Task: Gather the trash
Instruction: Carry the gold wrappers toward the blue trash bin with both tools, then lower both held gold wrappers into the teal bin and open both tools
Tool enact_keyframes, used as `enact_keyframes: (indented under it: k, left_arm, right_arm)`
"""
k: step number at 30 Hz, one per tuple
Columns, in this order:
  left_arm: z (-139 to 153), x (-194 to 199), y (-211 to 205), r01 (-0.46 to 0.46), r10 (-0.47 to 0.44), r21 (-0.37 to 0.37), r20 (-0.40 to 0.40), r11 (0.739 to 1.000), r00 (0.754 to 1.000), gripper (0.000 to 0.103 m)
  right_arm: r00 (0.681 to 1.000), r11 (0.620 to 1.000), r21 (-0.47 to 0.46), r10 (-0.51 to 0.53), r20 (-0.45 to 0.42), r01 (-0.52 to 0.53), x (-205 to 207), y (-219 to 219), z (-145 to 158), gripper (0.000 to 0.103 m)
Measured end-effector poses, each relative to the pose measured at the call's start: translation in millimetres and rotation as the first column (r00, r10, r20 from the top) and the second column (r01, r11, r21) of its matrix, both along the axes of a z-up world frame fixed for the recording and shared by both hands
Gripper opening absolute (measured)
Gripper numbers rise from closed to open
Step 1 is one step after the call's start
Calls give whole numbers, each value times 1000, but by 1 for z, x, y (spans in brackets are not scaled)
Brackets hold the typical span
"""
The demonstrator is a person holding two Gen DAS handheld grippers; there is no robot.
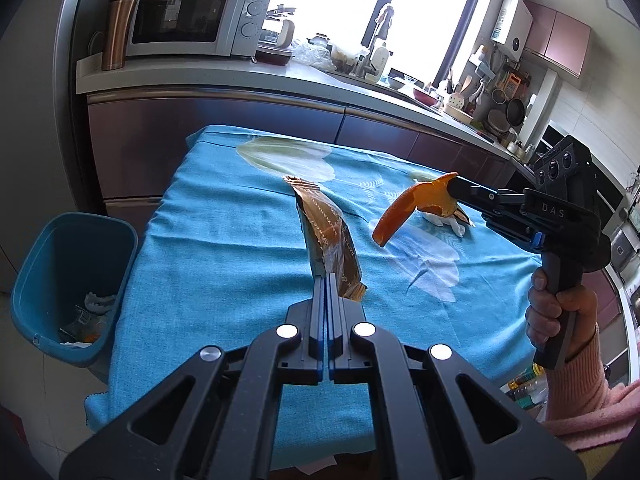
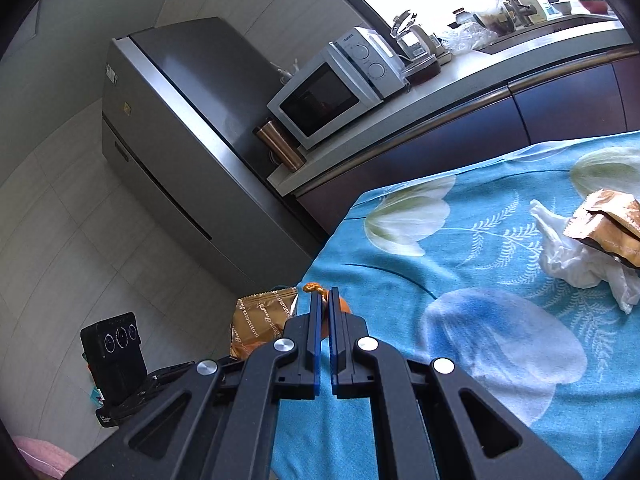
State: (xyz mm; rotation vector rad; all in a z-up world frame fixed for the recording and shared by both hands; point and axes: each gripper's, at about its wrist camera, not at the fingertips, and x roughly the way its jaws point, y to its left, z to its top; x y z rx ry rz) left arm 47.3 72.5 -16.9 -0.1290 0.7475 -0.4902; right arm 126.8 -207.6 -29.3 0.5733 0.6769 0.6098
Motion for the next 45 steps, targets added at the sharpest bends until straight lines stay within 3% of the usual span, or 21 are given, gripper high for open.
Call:
enact_keyframes:
  k: [21,45]
  left_arm:
    - [15,0,80,-167,167,7,41,986,985,1]
    - [6,15,174,-386,385,54,29,921,922,1]
  right_arm:
    - [977,977,1,214,9,-214,38,99,10,3]
    - [923,924,-20,380,-49,-382,80,207,4,3]
